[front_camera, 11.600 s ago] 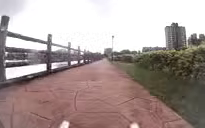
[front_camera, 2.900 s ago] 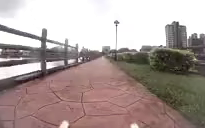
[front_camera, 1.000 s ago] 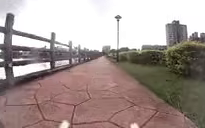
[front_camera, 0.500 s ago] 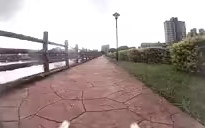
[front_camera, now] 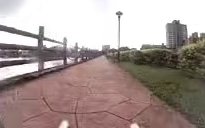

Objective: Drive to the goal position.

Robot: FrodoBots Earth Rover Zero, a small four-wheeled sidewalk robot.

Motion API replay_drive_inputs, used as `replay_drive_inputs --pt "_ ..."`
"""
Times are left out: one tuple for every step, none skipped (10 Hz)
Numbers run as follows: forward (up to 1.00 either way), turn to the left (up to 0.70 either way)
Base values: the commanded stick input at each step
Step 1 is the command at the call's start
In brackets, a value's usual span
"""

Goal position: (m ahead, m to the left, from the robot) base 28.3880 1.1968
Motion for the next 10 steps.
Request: replay_drive_inputs --pt "0.7 0.0" --pt "0.7 0.0" --pt "0.7 0.0" --pt "0.7 0.0" --pt "0.7 0.0" --pt "0.7 0.0" --pt "0.7 0.0" --pt "0.7 0.0" --pt "0.7 0.0" --pt "0.7 0.0"
